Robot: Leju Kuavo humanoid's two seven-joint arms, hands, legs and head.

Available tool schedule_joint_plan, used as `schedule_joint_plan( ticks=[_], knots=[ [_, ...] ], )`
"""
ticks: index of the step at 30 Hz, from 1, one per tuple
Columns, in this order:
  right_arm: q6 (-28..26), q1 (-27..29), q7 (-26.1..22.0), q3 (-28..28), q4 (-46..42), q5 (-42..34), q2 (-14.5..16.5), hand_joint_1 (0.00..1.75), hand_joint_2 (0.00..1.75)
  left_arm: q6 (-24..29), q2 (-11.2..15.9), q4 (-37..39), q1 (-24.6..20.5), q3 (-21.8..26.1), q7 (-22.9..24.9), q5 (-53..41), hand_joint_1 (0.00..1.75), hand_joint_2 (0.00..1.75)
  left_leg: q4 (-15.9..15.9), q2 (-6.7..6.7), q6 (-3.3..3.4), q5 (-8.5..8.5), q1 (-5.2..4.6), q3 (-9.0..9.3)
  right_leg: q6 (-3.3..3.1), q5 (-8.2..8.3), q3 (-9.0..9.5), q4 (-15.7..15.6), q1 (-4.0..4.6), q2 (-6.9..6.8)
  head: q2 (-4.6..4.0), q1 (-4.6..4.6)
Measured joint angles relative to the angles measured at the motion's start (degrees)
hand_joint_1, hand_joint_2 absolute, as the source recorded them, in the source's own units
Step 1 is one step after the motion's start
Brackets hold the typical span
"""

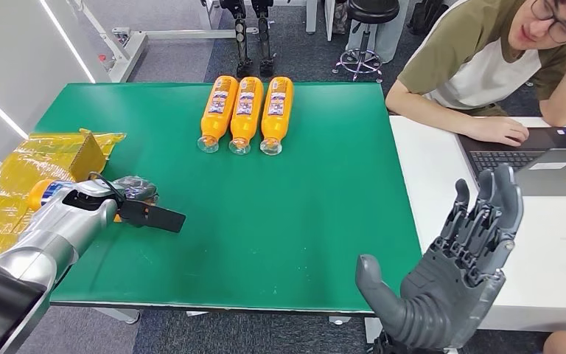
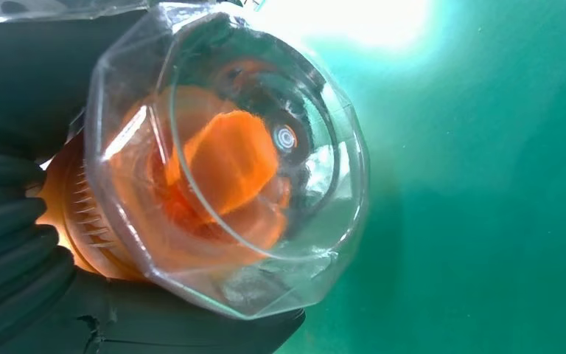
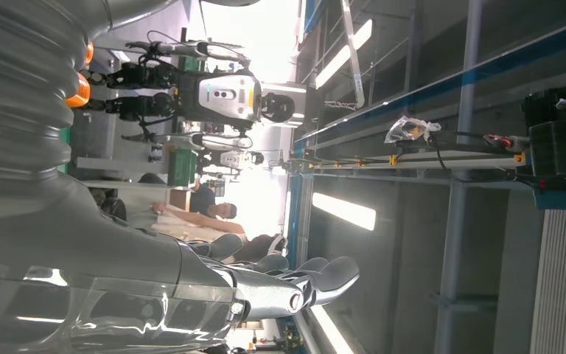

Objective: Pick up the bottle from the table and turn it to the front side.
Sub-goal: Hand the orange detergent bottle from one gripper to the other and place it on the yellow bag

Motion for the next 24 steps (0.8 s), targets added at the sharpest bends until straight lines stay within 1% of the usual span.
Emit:
schedule_joint_plan(
  ticks=[24],
  knots=[
    [0.0, 0.0, 0.0, 0.0, 0.0, 0.0, 0.0, 0.0, 1.75, 0.0, 0.0, 0.0, 0.0, 0.0, 0.0, 0.0, 1.75, 1.75, 0.0, 0.0, 0.0, 0.0, 0.0, 0.0, 0.0, 0.0, 0.0, 0.0, 0.0, 0.0, 0.0, 0.01]
  ],
)
